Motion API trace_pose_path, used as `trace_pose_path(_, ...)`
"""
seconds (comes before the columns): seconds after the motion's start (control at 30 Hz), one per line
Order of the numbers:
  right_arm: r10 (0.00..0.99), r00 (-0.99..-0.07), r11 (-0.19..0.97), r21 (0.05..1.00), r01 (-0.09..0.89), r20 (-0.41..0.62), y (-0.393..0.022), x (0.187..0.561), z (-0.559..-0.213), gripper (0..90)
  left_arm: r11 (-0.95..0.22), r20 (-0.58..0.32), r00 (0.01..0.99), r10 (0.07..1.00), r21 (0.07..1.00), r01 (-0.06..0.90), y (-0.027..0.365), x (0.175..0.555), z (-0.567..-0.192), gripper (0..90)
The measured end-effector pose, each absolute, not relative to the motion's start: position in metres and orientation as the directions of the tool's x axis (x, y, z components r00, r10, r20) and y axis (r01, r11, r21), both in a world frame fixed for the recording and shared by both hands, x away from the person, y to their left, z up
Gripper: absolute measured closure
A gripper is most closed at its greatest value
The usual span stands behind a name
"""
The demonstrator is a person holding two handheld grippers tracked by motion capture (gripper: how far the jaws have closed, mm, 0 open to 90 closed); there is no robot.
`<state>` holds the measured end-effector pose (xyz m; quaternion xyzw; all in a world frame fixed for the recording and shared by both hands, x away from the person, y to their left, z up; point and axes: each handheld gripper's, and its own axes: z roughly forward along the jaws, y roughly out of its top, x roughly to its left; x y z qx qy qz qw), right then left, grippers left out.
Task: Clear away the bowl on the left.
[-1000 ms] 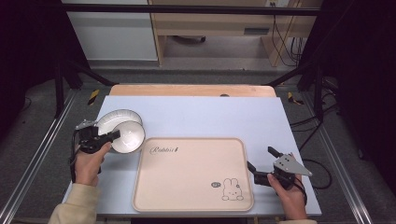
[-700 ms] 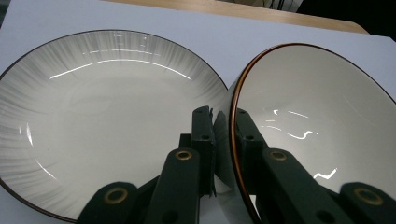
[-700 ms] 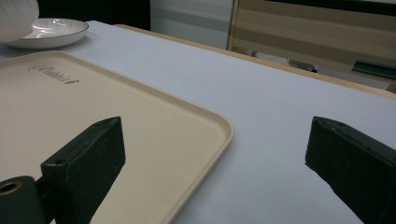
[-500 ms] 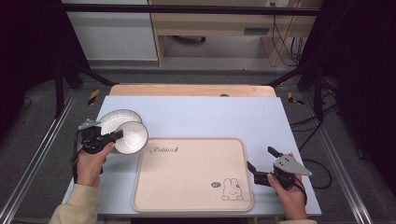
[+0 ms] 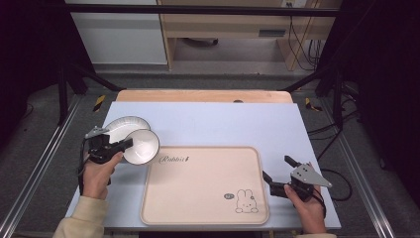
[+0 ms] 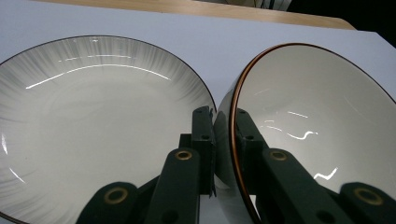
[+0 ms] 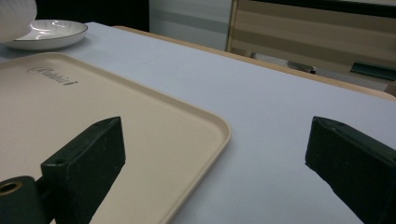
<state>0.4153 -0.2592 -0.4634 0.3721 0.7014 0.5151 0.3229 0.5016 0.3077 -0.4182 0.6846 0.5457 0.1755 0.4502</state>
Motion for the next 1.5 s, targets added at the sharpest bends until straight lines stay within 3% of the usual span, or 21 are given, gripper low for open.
trace_pose_path(0.7, 0.838, -0.543, 0.144, 0.982, 0.124, -0.055, -0.264, 0.413, -0.460, 5.5, -0.043, -0.253, 0.416, 0.874, 0.812, 0.582, 0.284, 0.496, -0.410, 81.5)
trace_pose_path(1.5, 0.826, -0.559, 0.146, 0.984, 0.098, -0.067, -0.265, 0.412, -0.460, 5.8, -0.144, -0.271, 0.538, 0.799, 0.781, 0.607, 0.225, 0.491, -0.427, 81.4)
